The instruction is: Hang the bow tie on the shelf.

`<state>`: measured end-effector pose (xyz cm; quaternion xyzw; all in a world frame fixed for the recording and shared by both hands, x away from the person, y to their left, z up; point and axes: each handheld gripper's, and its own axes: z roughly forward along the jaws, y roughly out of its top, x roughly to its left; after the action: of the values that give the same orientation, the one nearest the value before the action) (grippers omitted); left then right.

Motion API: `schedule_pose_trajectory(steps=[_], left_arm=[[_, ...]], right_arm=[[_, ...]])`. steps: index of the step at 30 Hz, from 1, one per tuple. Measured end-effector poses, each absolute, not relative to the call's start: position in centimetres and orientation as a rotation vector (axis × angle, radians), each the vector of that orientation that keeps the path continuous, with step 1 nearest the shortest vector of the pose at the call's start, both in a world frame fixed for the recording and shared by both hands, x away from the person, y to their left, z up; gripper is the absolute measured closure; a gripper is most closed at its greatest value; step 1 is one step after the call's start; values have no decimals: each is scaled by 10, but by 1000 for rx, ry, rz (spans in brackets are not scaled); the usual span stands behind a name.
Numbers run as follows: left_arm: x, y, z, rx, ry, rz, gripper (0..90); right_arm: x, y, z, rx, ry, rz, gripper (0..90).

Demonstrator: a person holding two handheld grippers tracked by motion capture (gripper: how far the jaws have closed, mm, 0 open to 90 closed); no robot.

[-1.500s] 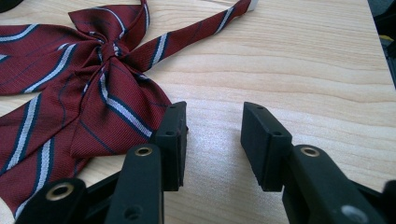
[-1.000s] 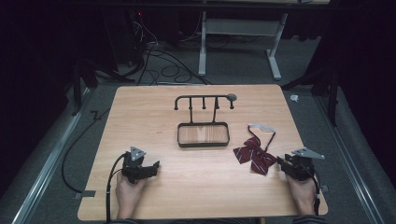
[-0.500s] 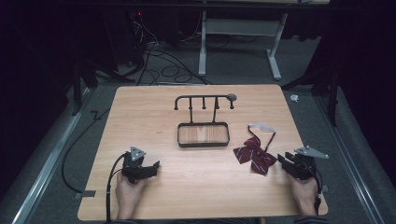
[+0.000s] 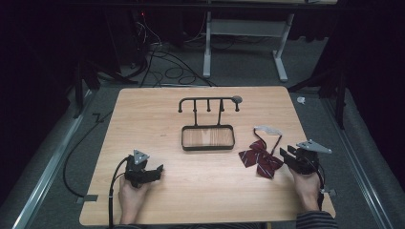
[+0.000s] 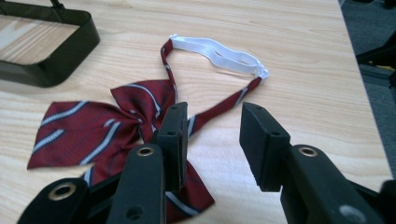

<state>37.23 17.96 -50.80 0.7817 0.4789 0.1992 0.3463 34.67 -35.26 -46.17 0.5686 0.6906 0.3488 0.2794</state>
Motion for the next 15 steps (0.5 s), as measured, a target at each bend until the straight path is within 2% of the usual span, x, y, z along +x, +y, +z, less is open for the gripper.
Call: schedule_pose_trajectory(steps=[15], left_arm=[[372,180,-508,2029,1243,517,194]], right_arm=[[397,-363,-457,1675,1831,955,620]])
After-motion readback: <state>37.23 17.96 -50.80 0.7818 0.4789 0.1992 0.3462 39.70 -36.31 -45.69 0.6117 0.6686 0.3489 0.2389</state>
